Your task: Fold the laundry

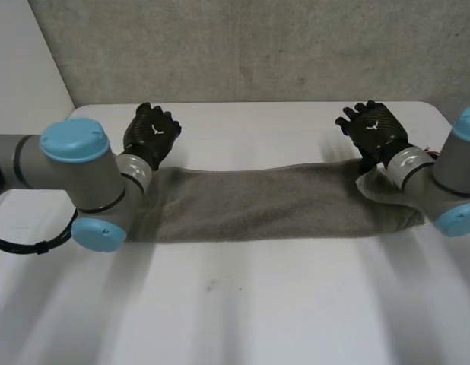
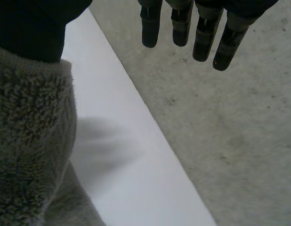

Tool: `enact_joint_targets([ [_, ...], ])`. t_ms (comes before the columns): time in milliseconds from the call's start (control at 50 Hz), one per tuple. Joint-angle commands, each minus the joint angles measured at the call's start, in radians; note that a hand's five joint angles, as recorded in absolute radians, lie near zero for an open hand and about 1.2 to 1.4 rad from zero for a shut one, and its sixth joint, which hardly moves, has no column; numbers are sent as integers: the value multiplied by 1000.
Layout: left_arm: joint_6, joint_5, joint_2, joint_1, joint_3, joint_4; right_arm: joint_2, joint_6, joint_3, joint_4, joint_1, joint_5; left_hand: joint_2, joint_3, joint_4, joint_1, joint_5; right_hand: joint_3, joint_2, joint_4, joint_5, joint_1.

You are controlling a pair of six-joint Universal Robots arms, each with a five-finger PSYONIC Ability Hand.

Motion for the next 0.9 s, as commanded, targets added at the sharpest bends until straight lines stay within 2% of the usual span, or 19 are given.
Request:
enact_joint_targets([
  [20, -5, 4, 90, 0, -107, 1, 26, 35, -65, 102, -70, -90, 53, 53, 55, 46, 57, -39, -55, -61, -72, -35],
  [100, -7, 5, 141, 0, -185, 2, 46, 35, -102, 124, -96, -117, 53, 53, 55, 46, 57, -39, -55, -61, -72, -35],
  [140, -7, 7, 153, -1, -207, 2, 66, 33, -120, 116, -126, -170, 50, 50, 52, 43, 54, -39, -55, -61, -72, -35],
  [160, -7, 5, 167, -1, -228, 2, 66, 33, -120, 116, -127, -170, 50, 50, 52, 43, 54, -39, -55, -61, -72, -35],
  [200, -7, 5, 180, -1, -246, 2, 102, 30, -162, 105, -150, -262, 50, 50, 52, 43, 54, -39, -55, -61, -72, -35],
  [240, -8, 5, 191, -1, -267, 2, 129, 26, -194, 101, -156, -291, 50, 50, 52, 43, 54, -39, -55, -61, -72, -35],
  [360, -11, 7, 225, -1, -323, 10, 201, 12, -284, 93, -180, -328, 50, 50, 52, 43, 54, -39, -55, -61, -72, -35],
  [440, -10, 7, 234, 0, -343, 19, 201, -16, -280, 68, -193, -354, 50, 50, 52, 43, 54, -39, -55, -61, -72, -35],
  [480, -10, 7, 236, 0, -351, 22, 183, -23, -265, 33, -196, -432, 50, 50, 52, 43, 54, -39, -55, -61, -72, -35],
  [500, -10, 7, 237, 2, -352, 22, 182, -23, -265, 33, -196, -433, 50, 50, 52, 43, 54, -39, -55, -61, -72, -35],
  [540, -10, 7, 237, 2, -352, 24, 173, -1, -264, -6, -200, -489, 50, 50, 52, 43, 54, -39, -55, -61, -72, -35],
  [640, -10, 5, 247, 3, -363, 22, 182, 30, -274, -74, -248, -512, 50, 50, 52, 43, 54, -39, -55, -61, -72, -35],
  [780, -11, 7, 254, 2, -371, 24, 153, 39, -223, -85, -280, -526, 50, 50, 52, 43, 54, -39, -55, -61, -72, -35],
  [840, -11, 7, 253, 0, -369, 28, 138, 96, -192, -86, -288, -531, 50, 50, 52, 43, 54, -39, -55, -61, -72, -35],
  [880, -11, 7, 253, -1, -371, 35, 130, 235, -176, -91, -286, -537, 50, 50, 52, 43, 54, -39, -55, -61, -72, -35],
  [900, -11, 5, 253, -1, -372, 42, 130, 236, -176, -91, -286, -537, 50, 50, 52, 43, 54, -39, -55, -61, -72, -35],
])
